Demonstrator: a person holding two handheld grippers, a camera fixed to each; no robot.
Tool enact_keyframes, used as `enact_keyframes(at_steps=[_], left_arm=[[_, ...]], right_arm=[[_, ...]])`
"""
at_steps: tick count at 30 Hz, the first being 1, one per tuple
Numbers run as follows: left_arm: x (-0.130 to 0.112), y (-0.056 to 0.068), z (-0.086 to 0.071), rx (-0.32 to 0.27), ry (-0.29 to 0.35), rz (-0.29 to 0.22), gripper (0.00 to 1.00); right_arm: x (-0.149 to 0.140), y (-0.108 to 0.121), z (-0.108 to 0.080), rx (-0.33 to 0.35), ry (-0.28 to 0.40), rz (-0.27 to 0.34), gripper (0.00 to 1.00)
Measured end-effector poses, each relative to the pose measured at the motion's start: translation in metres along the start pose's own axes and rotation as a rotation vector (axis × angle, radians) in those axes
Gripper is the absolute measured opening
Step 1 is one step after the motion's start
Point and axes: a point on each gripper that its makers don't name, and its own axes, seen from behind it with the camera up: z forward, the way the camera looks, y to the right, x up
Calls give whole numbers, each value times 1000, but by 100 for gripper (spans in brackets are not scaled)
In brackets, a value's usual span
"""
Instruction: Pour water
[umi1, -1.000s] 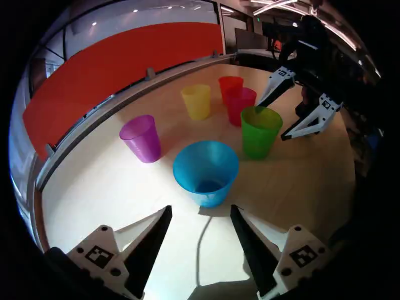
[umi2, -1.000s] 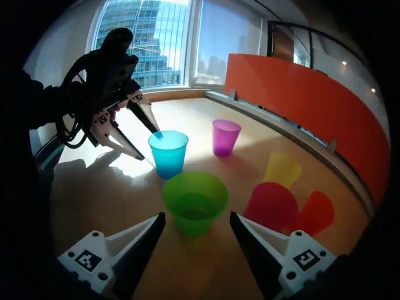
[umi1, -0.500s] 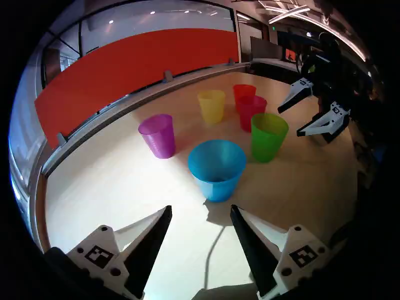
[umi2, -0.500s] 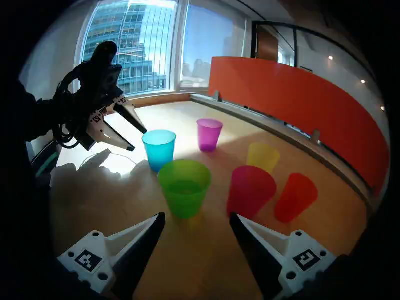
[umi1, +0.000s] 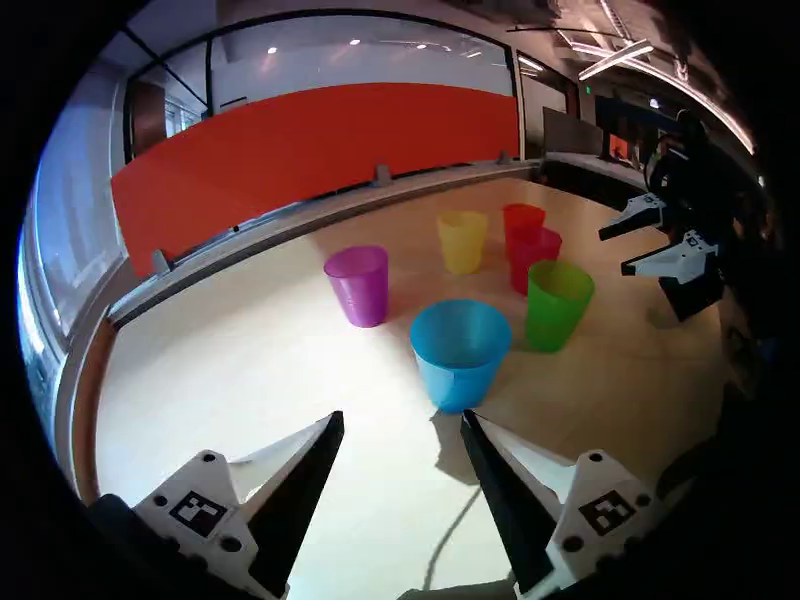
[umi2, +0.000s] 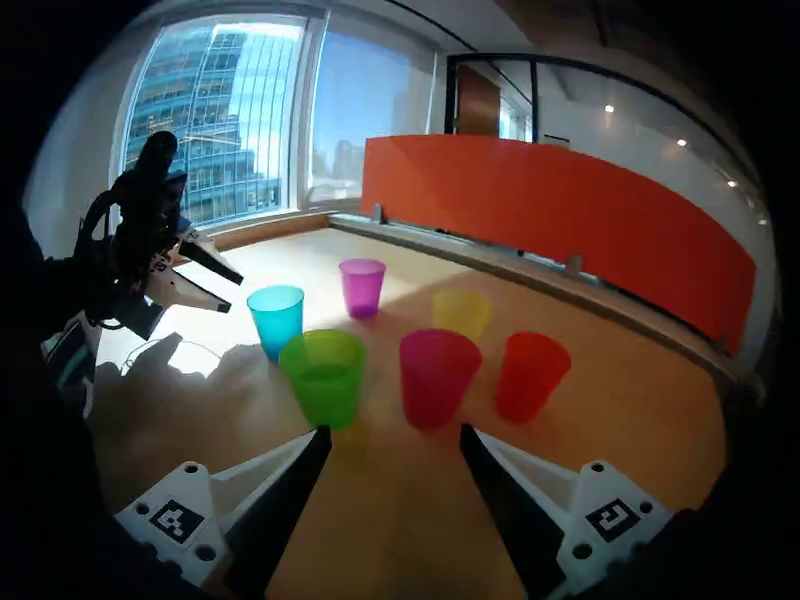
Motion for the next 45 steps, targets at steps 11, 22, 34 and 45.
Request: enact_keyframes(at_steps=[11, 22, 34, 45], left_arm=[[20, -19, -20, 129, 121, -76, 86], [38, -40, -37, 244, 237, -144, 86], [67, -50, -59, 334, 377, -154, 86], [82, -53, -72, 401, 481, -217, 86]], right_arm=[[18, 48, -19, -198, 82, 93, 100], [42, 90, -32, -357, 189, 189, 100], [64, 113, -49, -486, 308, 194, 100], [73, 124, -67, -615, 392, 183, 100]])
